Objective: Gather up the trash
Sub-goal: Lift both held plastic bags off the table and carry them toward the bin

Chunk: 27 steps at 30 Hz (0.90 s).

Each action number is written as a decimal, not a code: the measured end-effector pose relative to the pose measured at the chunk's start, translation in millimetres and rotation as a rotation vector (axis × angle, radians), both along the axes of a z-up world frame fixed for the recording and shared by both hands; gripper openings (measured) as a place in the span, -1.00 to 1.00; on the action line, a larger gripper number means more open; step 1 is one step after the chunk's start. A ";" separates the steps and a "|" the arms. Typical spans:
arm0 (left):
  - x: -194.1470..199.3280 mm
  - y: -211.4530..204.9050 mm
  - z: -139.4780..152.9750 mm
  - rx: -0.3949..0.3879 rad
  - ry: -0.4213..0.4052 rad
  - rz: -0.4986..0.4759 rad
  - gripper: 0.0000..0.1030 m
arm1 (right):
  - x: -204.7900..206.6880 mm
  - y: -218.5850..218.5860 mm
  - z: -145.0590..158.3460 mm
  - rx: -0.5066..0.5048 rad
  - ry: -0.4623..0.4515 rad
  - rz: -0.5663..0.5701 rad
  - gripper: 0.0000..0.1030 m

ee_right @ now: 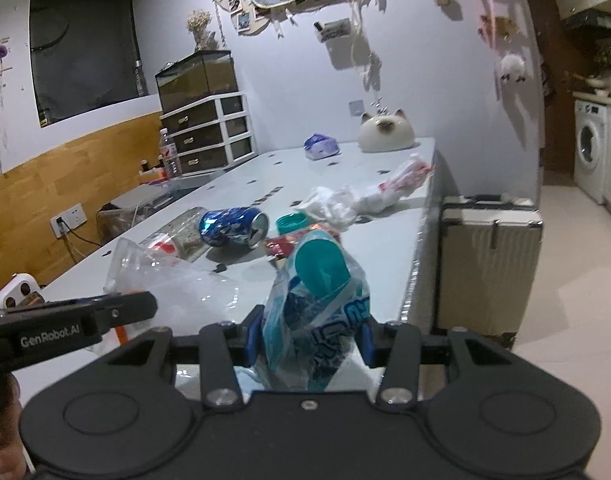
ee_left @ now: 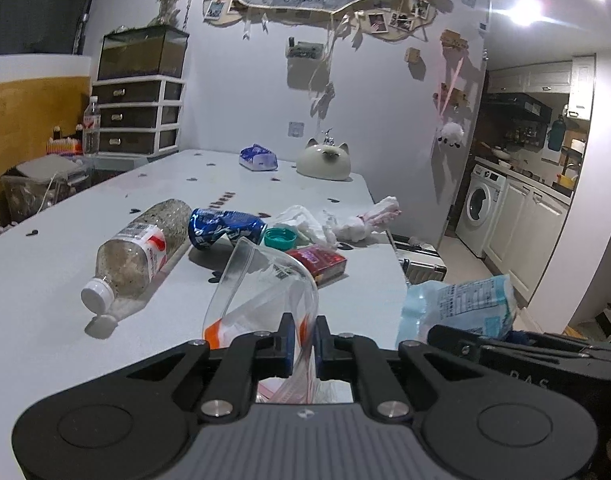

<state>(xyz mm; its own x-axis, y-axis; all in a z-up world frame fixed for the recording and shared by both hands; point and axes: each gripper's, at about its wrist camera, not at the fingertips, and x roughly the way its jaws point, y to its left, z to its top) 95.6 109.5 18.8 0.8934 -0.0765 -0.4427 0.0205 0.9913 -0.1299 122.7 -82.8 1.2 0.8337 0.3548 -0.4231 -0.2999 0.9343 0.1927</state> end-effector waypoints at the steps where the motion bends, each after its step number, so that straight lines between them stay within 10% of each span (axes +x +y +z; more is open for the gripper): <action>1: -3.0 -2.7 1.6 0.005 -0.005 -0.004 -0.81 | -3.5 -3.8 1.5 -0.004 -0.008 -0.008 -0.09; 27: -45.1 -131.3 4.6 0.041 -0.064 -0.214 -0.81 | -90.8 -154.4 4.5 -0.064 -0.073 -0.323 -0.08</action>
